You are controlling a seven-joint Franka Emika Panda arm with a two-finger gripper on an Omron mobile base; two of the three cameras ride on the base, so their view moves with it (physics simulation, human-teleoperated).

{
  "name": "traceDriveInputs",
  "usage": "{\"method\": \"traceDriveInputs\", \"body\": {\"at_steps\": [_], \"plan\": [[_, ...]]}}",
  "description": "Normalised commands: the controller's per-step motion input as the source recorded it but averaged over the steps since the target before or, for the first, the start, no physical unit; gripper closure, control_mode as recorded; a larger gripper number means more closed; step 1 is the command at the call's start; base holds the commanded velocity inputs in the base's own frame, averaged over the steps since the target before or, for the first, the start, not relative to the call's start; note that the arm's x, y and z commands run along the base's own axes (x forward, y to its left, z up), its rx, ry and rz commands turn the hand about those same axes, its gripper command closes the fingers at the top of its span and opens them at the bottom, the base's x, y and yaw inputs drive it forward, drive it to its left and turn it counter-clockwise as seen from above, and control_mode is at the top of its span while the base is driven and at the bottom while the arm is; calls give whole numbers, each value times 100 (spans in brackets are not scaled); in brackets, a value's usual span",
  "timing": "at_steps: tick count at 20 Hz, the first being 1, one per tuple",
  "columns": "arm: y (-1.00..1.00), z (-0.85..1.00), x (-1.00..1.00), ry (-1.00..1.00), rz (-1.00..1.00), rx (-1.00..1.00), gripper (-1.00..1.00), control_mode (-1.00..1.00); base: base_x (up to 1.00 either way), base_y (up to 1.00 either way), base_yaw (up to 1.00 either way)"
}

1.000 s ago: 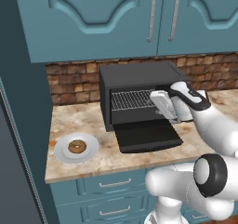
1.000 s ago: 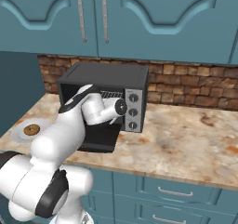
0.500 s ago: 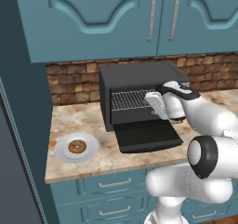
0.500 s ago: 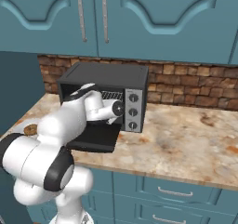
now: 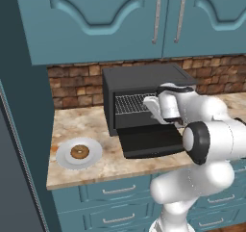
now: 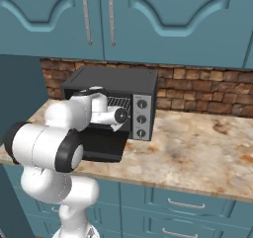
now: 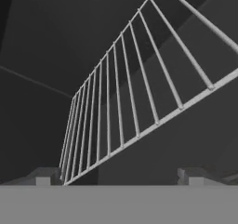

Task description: Pick up the bagel from the plate, place it on the toaster oven rack, close the door, and set the timer.

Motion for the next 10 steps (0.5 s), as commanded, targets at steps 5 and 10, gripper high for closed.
{"method": "traceDriveInputs", "body": {"at_steps": [5,10], "plan": [[0,-17,31,0,-4,0,-100,-100,0,0,0],[0,-14,30,0,-4,0,-100,-100,0,0,0]]}}
